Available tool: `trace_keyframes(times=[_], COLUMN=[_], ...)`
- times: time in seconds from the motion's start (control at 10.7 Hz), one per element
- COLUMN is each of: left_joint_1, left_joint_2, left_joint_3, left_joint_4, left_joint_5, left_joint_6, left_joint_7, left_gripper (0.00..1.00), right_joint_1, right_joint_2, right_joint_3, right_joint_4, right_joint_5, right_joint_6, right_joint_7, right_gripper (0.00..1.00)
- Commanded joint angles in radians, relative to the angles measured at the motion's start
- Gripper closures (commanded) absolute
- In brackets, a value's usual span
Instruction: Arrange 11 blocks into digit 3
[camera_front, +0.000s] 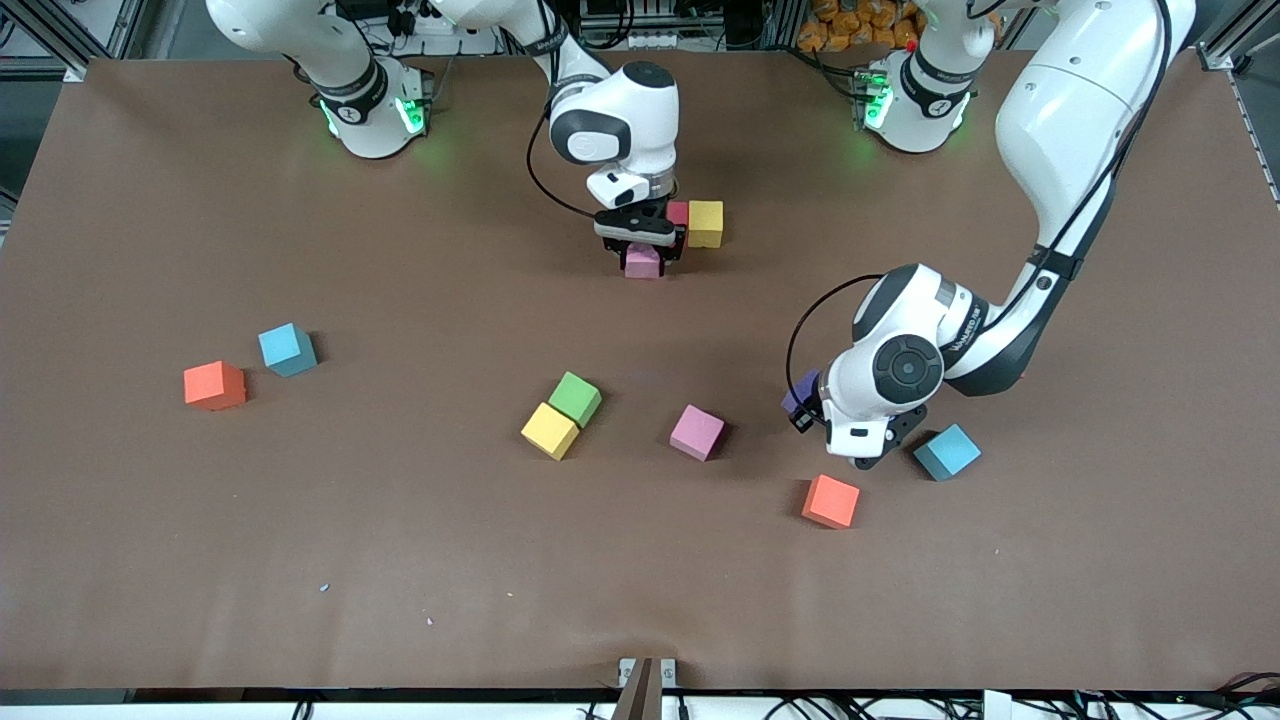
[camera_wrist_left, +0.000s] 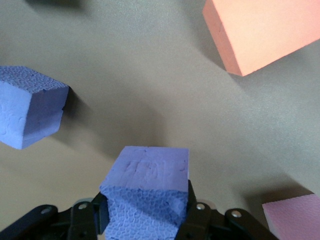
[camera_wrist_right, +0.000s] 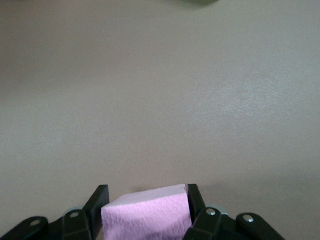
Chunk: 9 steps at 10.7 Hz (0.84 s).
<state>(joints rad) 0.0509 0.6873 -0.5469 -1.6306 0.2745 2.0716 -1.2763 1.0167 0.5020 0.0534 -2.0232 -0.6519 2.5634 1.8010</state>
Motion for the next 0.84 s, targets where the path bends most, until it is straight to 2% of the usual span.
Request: trace_keyframes(times=[0.0,0.75], left_joint_1=[-0.002,-0.003], left_joint_2=[0.006,0.006], left_joint_3=[-0.004,-0.004], left_joint_4=[0.017,0.017], left_joint_5=[0.008,0.006], left_joint_6=[-0.021,-0.021], left_joint_7=[0.012,0.002], left_gripper=[1.0,1.0], right_joint_1=[0.002,-0.001], right_joint_2=[0.004,-0.003], right_joint_3=[0.002,0.019], right_joint_4=[0.014,-0.006], right_joint_5=[-0.021,-0.02], right_joint_6=[-0.014,-0.012], right_joint_7=[-0.02,-0.138], right_gripper=[0.28,0.28])
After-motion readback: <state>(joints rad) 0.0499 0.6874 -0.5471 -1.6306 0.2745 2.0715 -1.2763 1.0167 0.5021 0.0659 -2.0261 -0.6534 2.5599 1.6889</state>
